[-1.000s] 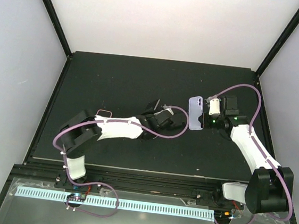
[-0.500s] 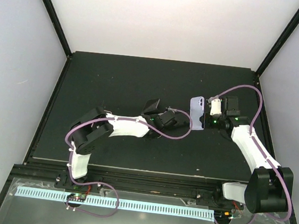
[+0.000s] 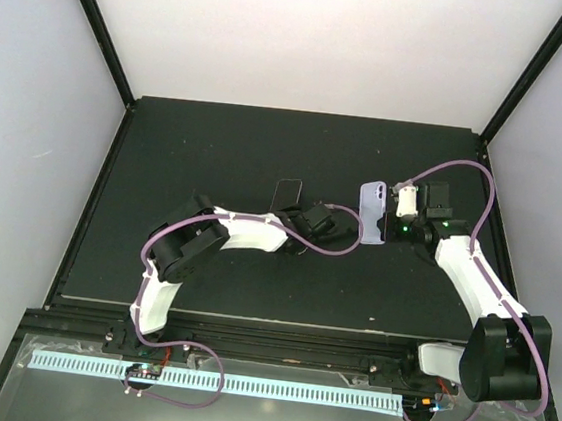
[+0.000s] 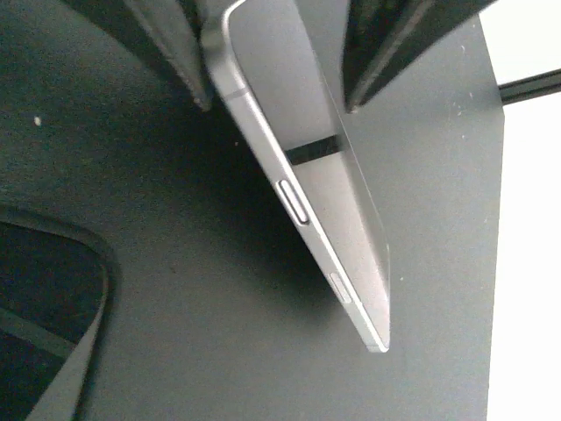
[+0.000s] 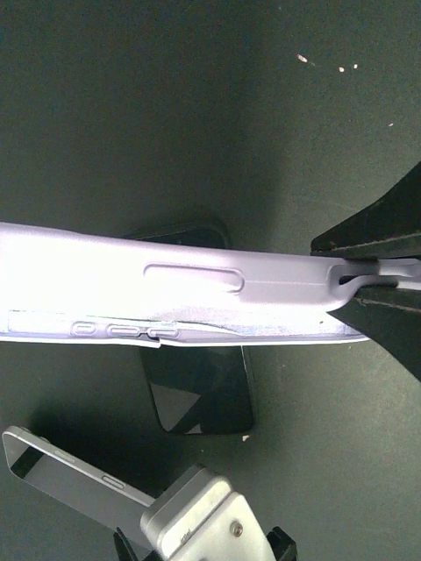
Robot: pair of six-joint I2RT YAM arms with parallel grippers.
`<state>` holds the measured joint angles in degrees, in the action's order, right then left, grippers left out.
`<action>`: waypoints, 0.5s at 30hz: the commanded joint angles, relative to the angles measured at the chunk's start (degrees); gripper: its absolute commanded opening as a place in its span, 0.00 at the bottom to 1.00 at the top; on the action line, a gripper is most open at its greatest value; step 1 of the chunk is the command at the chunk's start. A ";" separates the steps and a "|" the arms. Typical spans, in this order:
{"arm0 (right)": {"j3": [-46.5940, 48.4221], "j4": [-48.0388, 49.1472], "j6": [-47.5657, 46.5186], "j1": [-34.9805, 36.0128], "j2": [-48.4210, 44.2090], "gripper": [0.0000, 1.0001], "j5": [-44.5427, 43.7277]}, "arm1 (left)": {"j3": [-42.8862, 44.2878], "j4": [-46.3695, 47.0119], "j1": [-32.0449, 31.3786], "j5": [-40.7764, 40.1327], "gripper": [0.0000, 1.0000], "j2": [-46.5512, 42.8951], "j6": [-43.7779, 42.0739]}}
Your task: Take the phone out of the phone case
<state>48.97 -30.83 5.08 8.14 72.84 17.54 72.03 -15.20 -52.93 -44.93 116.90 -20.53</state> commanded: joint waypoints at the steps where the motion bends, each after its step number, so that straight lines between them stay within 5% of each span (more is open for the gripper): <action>1: -0.09 1.34 0.02 -0.63 -1.08 0.01 -1.22 | 3.33 -1.65 0.52 3.88 0.45 -0.55 4.27; 8: 2.78 -0.56 -1.94 -1.48 0.35 0.01 -1.16 | 2.27 -2.20 1.65 12.28 0.76 -4.63 9.63; 15: 12.61 -4.52 -9.25 -7.18 7.57 0.01 0.17 | -3.69 -2.73 1.87 19.01 0.78 -15.60 17.03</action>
<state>55.68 -34.13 1.93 4.27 76.75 16.62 71.33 -17.30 -51.37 -32.10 109.84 -9.78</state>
